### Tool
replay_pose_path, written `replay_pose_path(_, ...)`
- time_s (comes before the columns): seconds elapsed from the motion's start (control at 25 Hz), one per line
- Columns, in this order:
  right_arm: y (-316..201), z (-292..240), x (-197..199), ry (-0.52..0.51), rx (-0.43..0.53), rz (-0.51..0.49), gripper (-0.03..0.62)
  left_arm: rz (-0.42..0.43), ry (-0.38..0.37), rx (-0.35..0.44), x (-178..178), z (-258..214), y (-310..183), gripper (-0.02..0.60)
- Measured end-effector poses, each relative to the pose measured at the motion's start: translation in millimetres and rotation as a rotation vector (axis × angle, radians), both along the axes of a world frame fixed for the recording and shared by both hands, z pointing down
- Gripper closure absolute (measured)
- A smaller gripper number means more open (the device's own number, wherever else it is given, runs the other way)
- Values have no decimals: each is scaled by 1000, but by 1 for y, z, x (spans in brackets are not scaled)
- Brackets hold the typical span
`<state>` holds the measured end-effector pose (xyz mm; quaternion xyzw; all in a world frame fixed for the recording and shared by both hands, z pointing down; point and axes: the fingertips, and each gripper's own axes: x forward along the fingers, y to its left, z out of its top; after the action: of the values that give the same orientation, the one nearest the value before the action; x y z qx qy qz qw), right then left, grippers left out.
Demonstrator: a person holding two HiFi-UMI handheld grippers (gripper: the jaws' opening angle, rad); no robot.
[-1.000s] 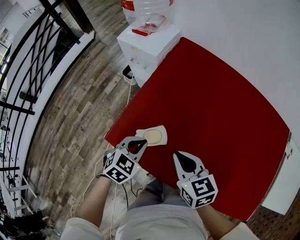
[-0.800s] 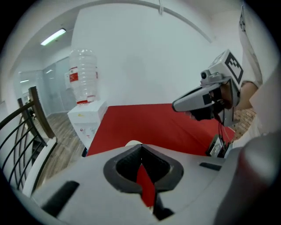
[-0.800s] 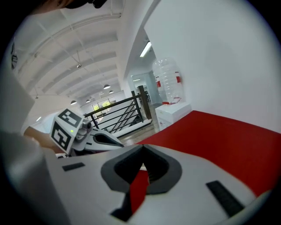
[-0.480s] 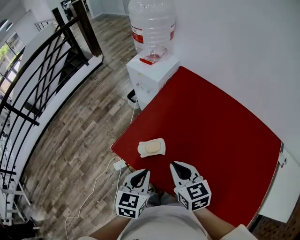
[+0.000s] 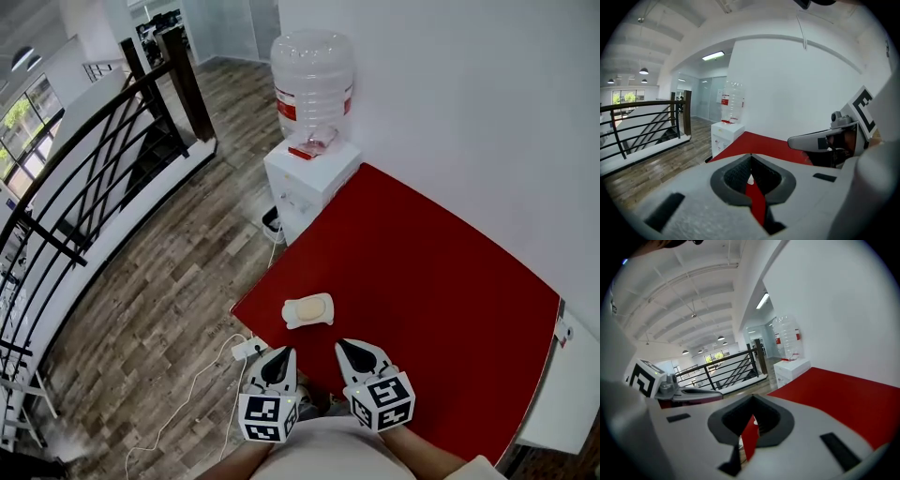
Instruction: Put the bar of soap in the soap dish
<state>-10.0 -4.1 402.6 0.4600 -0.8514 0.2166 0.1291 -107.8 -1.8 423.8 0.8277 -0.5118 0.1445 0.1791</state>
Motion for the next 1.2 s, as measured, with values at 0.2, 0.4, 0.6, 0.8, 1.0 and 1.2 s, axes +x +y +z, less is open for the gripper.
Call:
replay_pose_path(0.2, 5, -1, -6, -2, 1, -17, 589, -12, -7, 5, 1, -4, 2, 575)
replay_pose_path(0.4, 6, 1, -9, 10, 10, -19, 590, -46, -8, 7, -6, -7, 3, 575)
replay_pose_path(0.6, 12, 7, -9, 29, -3, -17, 589, -62, -15, 29, -8, -13, 7, 575)
replay_pose_path(0.8, 14, 8, -10, 39, -12, -26, 589, -54, -22, 30, -8, -12, 9, 575)
replay_pose_path(1.0, 17, 7, -12, 40, -11, -30, 589, -40, -24, 24, -7, -10, 12, 575)
replay_pose_path(1.2, 18, 3, -13, 42, -1, -27, 589, -35, -26, 30, -7, -14, 14, 575)
